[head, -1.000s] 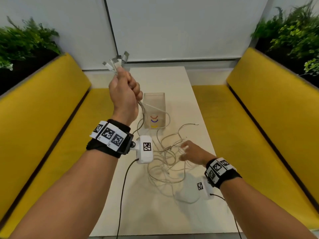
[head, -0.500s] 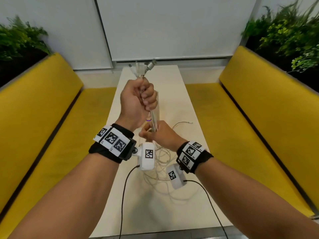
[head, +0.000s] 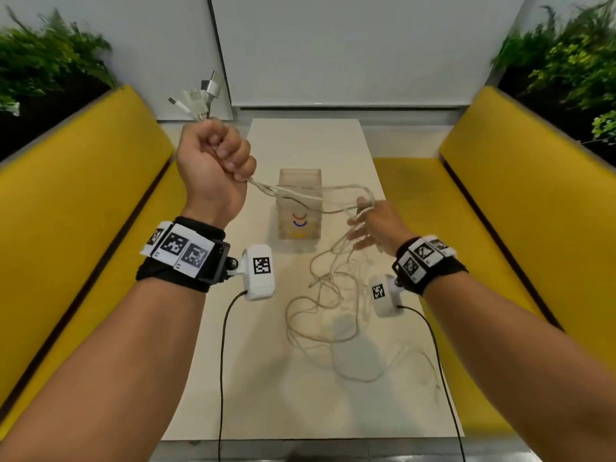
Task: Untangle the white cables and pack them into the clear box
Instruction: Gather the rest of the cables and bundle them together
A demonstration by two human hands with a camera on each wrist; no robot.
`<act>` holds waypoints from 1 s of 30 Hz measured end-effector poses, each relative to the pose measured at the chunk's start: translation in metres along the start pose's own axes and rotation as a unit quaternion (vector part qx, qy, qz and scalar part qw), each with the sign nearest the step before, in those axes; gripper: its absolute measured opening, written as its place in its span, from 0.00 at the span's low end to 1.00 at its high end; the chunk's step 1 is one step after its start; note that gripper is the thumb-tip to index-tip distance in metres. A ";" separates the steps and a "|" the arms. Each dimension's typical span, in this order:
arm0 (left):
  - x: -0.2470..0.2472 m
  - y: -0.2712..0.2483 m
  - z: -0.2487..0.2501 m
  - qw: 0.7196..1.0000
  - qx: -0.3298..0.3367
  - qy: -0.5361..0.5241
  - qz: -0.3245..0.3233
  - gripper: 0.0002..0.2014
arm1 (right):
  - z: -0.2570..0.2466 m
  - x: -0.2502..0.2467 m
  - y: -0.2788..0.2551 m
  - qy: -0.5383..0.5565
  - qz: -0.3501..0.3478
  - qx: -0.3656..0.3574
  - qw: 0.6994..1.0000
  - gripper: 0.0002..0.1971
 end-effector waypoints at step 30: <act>-0.071 -0.039 -0.072 0.987 -0.101 0.110 0.061 0.14 | 0.071 0.045 -0.007 -0.581 -0.103 0.050 0.805 0.36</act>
Point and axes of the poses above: each hand's wrist, its own y-axis towards the middle knuckle, its own x-axis out of the palm, z = x × y, the point moved 7 cm from there along y, towards the middle knuckle, and after that the axes turned 13 degrees about x, right-handed, at the moved point
